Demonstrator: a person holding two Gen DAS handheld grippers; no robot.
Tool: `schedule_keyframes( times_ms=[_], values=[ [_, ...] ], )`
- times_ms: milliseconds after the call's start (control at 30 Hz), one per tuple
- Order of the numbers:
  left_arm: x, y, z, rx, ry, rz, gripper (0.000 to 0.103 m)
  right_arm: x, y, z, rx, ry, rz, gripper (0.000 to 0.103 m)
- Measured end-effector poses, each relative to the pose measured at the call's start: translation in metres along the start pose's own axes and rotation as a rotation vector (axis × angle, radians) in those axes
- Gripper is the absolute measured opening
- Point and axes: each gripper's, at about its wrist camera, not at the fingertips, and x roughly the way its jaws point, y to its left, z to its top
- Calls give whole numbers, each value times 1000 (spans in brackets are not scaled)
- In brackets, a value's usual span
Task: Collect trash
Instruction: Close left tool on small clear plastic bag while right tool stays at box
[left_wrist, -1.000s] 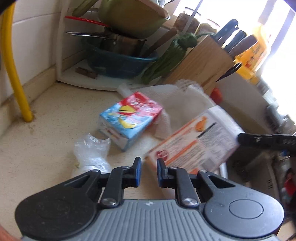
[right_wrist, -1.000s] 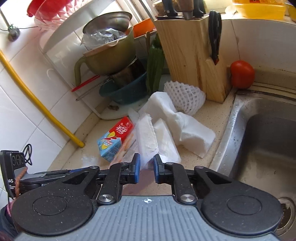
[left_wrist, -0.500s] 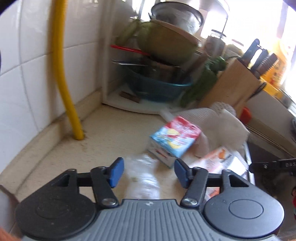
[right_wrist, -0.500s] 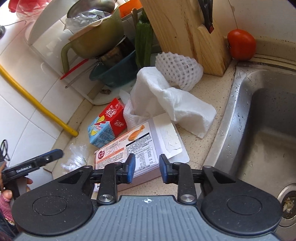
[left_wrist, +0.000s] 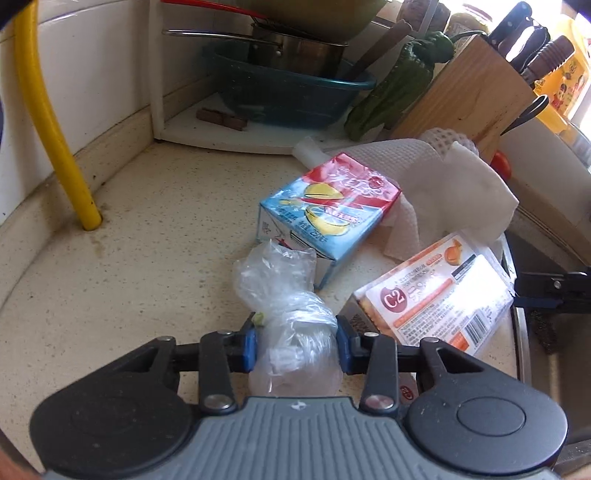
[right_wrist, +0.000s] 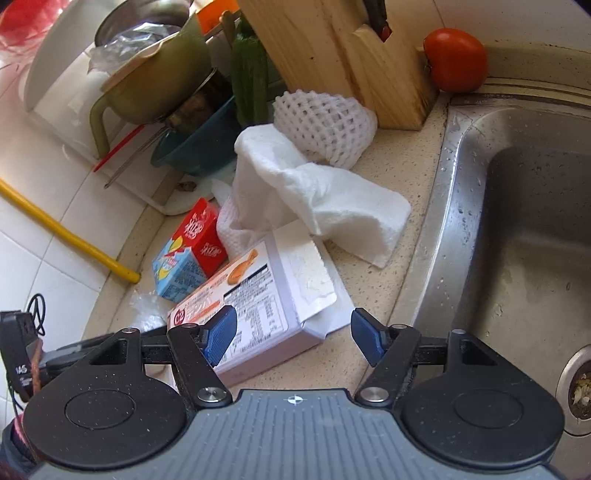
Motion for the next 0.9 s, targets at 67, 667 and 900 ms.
schedule_keyframes(
  times_ms=[67,667,900],
  values=[
    [-1,2,-1,-33,9,-47,34,7,-1,3,16,11,18,64],
    [-3,-4,-6,-45,7,-96,34,-3,46,3,-179,-33,77,66],
    [-3,8,-4,-78,-8,-96,34,-26,-4,-10,80,-36,112,83]
  ],
)
